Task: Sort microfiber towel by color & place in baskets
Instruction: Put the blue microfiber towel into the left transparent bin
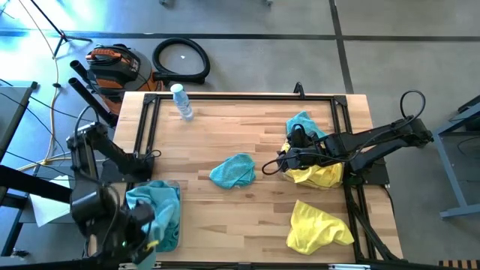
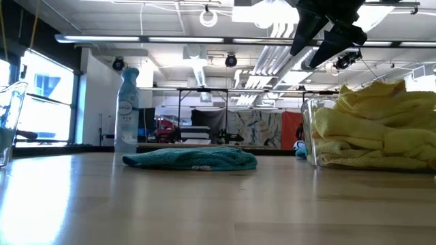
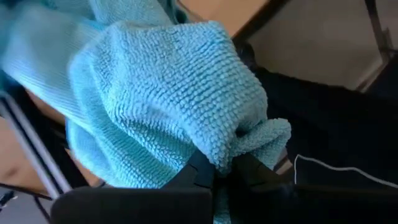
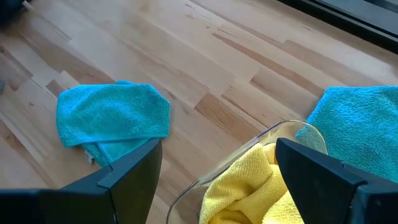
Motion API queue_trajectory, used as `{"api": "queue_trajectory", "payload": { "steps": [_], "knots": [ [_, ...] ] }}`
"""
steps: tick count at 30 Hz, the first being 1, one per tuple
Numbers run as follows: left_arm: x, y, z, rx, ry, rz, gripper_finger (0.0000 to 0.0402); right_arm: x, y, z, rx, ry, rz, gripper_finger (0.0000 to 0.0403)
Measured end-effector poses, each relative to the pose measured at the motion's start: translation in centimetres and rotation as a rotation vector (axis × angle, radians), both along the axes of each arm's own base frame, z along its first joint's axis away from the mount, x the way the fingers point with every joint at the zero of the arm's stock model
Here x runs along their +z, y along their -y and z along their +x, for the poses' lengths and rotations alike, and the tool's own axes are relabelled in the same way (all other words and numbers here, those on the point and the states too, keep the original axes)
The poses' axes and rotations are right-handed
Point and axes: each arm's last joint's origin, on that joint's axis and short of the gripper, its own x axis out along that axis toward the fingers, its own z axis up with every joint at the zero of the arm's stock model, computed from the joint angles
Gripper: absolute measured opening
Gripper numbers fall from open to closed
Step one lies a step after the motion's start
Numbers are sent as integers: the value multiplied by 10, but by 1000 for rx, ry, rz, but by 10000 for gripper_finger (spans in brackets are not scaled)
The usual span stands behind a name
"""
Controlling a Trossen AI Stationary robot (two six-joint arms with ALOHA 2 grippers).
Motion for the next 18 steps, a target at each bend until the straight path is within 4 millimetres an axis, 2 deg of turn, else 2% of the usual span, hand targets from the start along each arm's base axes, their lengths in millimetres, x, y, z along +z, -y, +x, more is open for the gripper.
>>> {"api": "queue_trajectory", "payload": {
  "steps": [4, 10, 14, 18],
  "knots": [
    [-5, 15, -5, -8, -1, -29, 0, 0, 0, 0, 0, 0, 0, 312],
    [2, 23, -8, -36, 47, -121, 0, 0, 0, 0, 0, -1, 0, 312],
    [-1, 16, -11, -57, 26, -45, 0, 0, 0, 0, 0, -2, 0, 312],
    [-8, -3, -16, 14, -67, 152, 0, 0, 0, 0, 4, -4, -3, 312]
  ]
}}
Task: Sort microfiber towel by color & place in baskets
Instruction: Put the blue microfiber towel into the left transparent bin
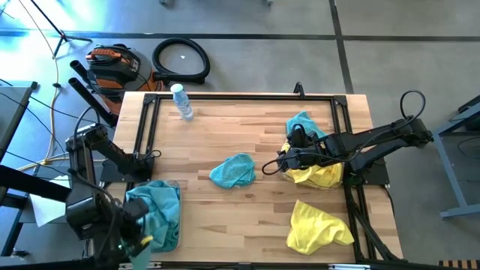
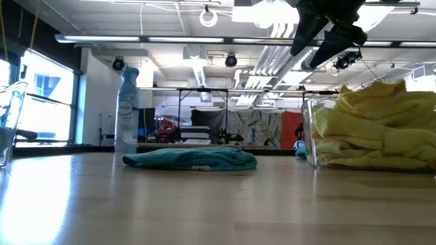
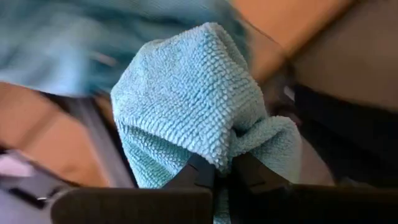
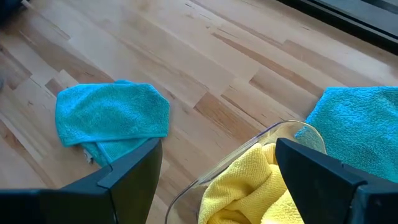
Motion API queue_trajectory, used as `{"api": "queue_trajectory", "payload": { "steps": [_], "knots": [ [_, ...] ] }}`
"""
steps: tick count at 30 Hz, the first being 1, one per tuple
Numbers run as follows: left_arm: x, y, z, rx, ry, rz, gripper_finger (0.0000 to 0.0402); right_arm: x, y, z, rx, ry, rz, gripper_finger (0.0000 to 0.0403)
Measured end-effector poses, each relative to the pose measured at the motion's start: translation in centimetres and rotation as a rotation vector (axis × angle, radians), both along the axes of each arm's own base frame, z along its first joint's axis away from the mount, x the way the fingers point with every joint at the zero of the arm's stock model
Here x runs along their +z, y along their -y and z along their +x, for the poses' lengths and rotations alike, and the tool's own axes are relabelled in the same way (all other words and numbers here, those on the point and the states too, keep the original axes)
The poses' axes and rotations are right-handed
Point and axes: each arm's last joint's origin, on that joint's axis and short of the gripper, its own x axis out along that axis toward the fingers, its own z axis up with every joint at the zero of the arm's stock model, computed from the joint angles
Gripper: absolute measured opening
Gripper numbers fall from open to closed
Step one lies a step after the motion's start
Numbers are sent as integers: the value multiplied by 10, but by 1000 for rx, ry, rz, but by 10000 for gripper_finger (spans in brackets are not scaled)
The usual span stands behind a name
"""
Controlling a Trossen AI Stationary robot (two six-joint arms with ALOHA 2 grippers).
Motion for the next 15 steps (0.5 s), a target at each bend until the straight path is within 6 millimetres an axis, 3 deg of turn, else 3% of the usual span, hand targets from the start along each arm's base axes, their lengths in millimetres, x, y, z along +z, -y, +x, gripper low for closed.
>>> {"api": "queue_trajectory", "payload": {
  "steps": [7, 15],
  "knots": [
    [-23, -7, 4, 47, 80, 187, 0, 0, 0, 0, -2, 0, 1, 312],
    [-83, 21, 12, 39, -22, 198, 0, 0, 0, 0, -17, 8, 11, 312]
  ]
}}
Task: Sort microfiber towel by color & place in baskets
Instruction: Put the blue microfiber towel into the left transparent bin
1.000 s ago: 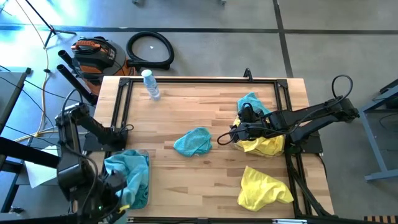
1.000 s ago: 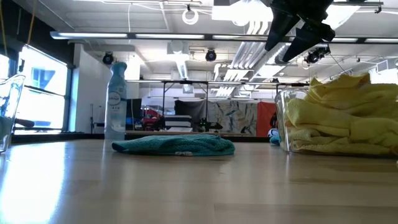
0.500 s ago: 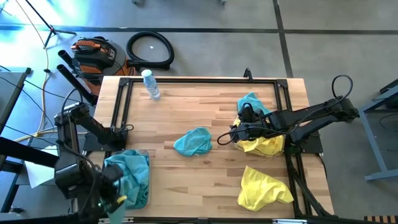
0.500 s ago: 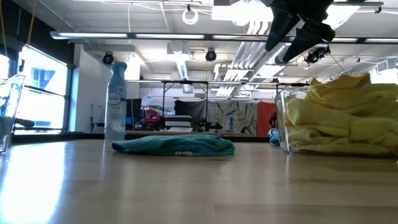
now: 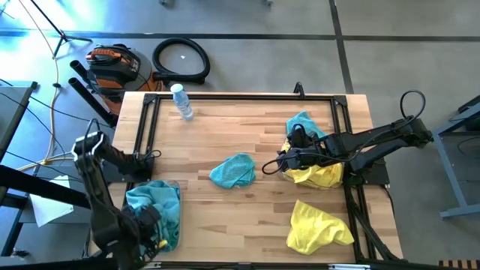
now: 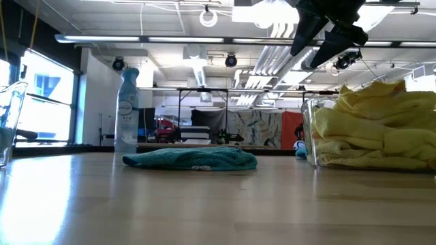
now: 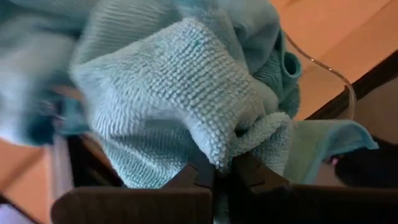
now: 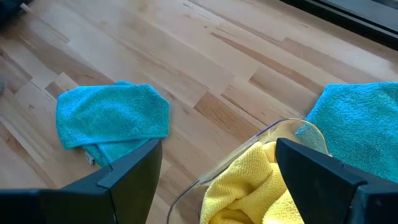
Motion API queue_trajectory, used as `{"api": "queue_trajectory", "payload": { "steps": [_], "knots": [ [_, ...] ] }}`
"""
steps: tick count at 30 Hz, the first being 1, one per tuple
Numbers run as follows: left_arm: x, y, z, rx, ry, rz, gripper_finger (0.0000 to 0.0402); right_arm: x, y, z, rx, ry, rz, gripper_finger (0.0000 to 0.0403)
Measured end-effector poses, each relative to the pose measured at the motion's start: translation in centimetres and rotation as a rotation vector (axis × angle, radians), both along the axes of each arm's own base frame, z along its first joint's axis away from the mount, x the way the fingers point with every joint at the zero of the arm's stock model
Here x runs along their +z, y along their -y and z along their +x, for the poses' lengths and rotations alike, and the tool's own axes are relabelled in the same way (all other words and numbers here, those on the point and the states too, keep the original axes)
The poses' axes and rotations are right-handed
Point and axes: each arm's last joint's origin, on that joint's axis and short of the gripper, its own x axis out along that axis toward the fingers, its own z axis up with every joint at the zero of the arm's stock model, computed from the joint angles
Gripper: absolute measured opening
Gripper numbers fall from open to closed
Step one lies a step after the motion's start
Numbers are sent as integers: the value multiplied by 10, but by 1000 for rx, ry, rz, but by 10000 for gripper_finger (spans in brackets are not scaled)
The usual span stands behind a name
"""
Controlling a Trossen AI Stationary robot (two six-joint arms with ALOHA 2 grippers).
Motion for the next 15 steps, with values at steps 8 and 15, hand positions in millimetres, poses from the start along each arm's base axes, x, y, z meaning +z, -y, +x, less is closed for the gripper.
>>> {"api": "queue_trajectory", "payload": {
  "steps": [8, 15],
  "knots": [
    [-44, 29, 12, 113, -32, 41, 0, 0, 0, 0, 0, 0, 0, 312],
    [-80, 47, 16, 108, -82, 74, 0, 0, 0, 0, -6, 4, 4, 312]
  ]
}}
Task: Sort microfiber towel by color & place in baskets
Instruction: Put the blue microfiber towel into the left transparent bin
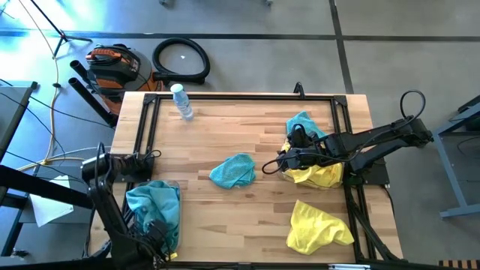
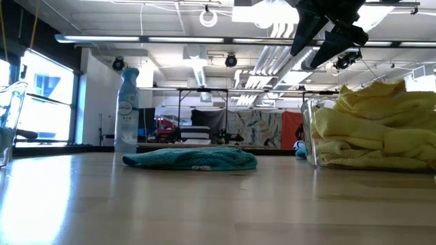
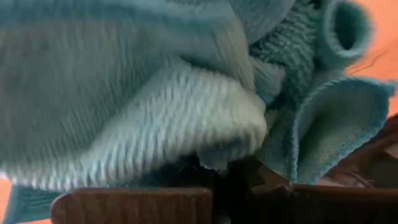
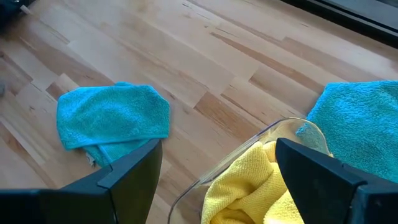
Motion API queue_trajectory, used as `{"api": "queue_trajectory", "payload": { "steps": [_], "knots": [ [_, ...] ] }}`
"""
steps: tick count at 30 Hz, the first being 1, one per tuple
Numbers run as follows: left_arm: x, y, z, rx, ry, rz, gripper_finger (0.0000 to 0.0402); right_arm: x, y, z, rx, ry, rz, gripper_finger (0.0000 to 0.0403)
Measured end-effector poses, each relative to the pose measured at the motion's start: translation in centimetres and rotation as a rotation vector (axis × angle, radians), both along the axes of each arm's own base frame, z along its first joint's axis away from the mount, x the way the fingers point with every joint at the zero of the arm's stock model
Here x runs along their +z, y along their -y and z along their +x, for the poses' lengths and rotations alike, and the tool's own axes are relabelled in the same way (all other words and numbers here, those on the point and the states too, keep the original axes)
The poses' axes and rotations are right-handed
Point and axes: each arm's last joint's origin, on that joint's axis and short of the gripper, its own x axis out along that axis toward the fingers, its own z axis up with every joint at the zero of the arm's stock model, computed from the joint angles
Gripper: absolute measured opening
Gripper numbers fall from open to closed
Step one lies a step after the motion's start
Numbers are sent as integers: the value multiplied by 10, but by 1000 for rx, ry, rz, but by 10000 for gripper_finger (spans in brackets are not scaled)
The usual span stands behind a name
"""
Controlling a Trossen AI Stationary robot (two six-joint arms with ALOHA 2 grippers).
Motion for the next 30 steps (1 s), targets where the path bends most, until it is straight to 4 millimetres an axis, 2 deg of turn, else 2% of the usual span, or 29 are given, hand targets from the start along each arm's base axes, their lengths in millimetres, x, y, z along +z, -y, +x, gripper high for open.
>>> {"api": "queue_trajectory", "payload": {
  "steps": [4, 10, 16, 24, 30],
  "knots": [
    [-11, 8, -1, -9, -11, -8, 0, 0, 0, 0, 0, 0, 5, 312],
    [-10, 9, 0, 1, 0, -24, 7, -1, -1, -1, 12, -16, 21, 312],
    [-10, 9, 0, 49, 4, -30, 37, -1, 0, -2, 13, -28, 20, 312],
    [12, 1, -3, 105, 48, -64, 99, -2, 0, -2, 11, -34, 20, 312],
    [26, -7, -6, 103, 50, -69, 114, -2, 0, -2, 11, -33, 21, 312]
  ]
}}
